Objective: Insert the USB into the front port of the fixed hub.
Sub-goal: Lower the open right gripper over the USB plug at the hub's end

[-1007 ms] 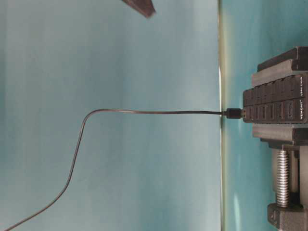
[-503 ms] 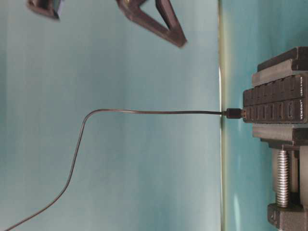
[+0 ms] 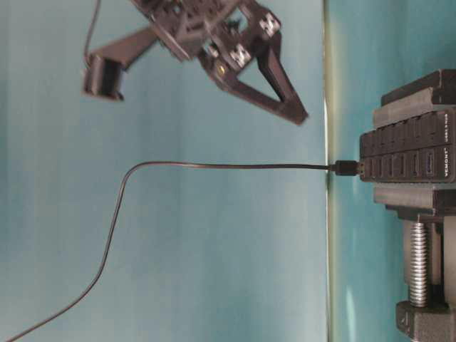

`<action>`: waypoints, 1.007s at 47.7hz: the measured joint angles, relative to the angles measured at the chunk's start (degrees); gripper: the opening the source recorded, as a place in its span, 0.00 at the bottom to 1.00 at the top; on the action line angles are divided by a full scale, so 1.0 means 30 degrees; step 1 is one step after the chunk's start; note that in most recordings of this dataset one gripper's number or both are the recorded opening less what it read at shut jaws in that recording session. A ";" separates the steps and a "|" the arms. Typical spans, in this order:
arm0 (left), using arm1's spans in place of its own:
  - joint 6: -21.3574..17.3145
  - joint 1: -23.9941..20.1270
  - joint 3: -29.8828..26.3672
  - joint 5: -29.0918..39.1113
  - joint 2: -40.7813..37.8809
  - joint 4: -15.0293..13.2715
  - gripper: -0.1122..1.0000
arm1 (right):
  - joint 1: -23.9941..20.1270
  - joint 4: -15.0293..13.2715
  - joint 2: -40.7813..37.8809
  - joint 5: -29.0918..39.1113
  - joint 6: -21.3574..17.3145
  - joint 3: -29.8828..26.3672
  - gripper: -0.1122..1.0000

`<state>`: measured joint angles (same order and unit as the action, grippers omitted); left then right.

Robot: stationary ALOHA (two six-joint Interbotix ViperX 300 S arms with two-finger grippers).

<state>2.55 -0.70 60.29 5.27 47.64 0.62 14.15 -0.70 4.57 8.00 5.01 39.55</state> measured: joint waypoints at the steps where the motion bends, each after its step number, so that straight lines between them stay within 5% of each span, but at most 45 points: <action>1: 0.0000 0.0000 0.0029 0.0000 0.0000 0.0000 0.10 | 0.0000 0.0000 -0.0088 0.0000 0.0029 -0.0059 0.06; 48: 0.0000 -0.0176 0.0381 -0.0088 0.0820 -0.0029 0.10 | 0.0029 0.0029 -0.1436 -0.0117 0.0615 -0.1084 0.07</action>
<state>2.55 -1.23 61.44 5.01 50.10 0.53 14.24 -0.62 0.26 7.65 6.86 36.30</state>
